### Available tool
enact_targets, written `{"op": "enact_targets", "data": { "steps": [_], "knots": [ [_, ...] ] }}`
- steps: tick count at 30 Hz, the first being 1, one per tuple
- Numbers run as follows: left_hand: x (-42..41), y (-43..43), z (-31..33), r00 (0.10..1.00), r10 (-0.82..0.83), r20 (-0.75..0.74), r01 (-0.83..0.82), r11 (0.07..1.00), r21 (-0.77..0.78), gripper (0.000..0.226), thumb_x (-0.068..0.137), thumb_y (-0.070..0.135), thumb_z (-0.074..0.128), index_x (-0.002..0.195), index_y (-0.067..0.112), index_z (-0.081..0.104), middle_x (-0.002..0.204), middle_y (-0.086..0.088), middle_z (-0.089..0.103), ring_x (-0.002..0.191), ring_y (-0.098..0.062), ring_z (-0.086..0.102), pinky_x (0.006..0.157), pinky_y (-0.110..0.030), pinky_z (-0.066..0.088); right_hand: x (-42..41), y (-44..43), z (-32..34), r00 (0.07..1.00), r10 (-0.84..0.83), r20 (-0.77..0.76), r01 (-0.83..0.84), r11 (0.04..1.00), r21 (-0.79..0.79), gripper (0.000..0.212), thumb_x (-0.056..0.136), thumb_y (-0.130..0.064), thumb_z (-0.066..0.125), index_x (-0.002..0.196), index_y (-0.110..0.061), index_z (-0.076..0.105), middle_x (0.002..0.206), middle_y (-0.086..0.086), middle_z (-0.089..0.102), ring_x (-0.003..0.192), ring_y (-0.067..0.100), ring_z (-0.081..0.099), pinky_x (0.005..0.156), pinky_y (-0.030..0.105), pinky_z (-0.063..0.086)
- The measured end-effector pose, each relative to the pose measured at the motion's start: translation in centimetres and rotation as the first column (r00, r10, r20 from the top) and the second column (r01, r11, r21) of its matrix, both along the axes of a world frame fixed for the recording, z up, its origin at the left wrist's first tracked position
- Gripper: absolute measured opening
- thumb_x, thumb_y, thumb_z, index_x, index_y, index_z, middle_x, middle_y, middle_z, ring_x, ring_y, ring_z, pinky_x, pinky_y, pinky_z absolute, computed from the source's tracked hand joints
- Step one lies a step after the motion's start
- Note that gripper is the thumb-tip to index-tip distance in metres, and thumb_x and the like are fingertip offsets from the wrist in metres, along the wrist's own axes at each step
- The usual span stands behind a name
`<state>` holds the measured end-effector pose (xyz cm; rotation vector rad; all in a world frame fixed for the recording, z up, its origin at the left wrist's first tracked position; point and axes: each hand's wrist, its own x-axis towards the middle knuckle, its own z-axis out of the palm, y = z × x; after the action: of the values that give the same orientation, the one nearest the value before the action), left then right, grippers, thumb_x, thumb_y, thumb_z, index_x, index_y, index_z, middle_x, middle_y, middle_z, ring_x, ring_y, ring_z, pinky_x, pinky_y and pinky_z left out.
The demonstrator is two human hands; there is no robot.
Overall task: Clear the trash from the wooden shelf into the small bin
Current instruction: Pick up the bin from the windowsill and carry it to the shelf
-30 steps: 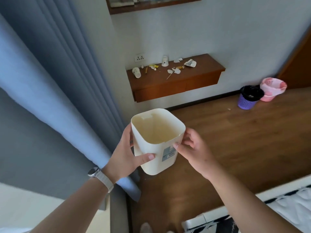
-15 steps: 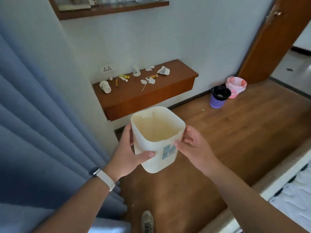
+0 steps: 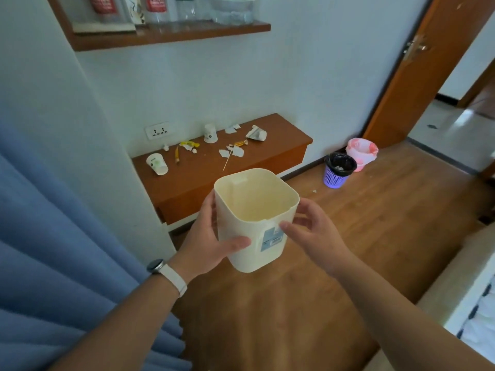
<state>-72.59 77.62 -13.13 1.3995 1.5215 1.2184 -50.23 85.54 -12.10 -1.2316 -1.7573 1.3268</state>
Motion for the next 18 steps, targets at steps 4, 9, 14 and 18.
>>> {"op": "enact_targets", "data": {
  "steps": [4, 9, 14, 18],
  "knots": [
    [0.0, 2.8, -0.2, 0.999, -0.033, 0.015, 0.033, 0.999, -0.016, 0.102, 0.067, 0.046, 0.085, 0.144, 0.049, 0.017, 0.135, 0.025, 0.047, 0.123, 0.0, 0.049, 0.085, -0.026, 0.055, 0.3, 2.2, 0.0, 0.999, -0.032, -0.006, 0.032, 0.999, -0.013, 0.049, 0.08, -0.042, 0.071, 0.124, -0.038, 0.049, 0.115, -0.023, 0.061, 0.107, 0.005, 0.061, 0.088, 0.037, 0.057],
    [1.0, 7.1, -0.8, 0.998, -0.066, 0.005, 0.067, 0.997, -0.035, 0.101, 0.068, 0.041, 0.086, 0.144, 0.048, 0.019, 0.134, 0.024, 0.048, 0.124, -0.004, 0.05, 0.085, -0.028, 0.056, 1.8, 5.7, -1.2, 0.998, -0.05, -0.043, 0.048, 0.998, -0.029, 0.048, 0.081, -0.038, 0.072, 0.125, -0.036, 0.051, 0.115, -0.022, 0.062, 0.107, 0.004, 0.061, 0.089, 0.039, 0.057],
    [3.1, 12.9, -1.7, 0.998, -0.055, -0.002, 0.055, 0.997, -0.049, 0.098, 0.069, 0.038, 0.086, 0.142, 0.049, 0.022, 0.132, 0.025, 0.05, 0.123, -0.006, 0.052, 0.083, -0.029, 0.057, 3.5, 11.8, -2.7, 0.998, -0.046, -0.053, 0.044, 0.998, -0.036, 0.046, 0.081, -0.043, 0.071, 0.122, -0.04, 0.051, 0.114, -0.025, 0.061, 0.107, 0.003, 0.061, 0.09, 0.039, 0.056],
    [5.8, 18.9, -1.6, 0.999, -0.023, 0.027, 0.025, 0.996, -0.083, 0.099, 0.068, 0.031, 0.087, 0.142, 0.047, 0.023, 0.125, 0.032, 0.051, 0.12, 0.002, 0.051, 0.079, -0.023, 0.055, 5.8, 18.1, -2.6, 0.998, -0.025, -0.056, 0.022, 0.998, -0.057, 0.04, 0.081, -0.044, 0.07, 0.113, -0.051, 0.048, 0.114, -0.028, 0.059, 0.106, 0.003, 0.06, 0.091, 0.039, 0.055]
  ]
}}
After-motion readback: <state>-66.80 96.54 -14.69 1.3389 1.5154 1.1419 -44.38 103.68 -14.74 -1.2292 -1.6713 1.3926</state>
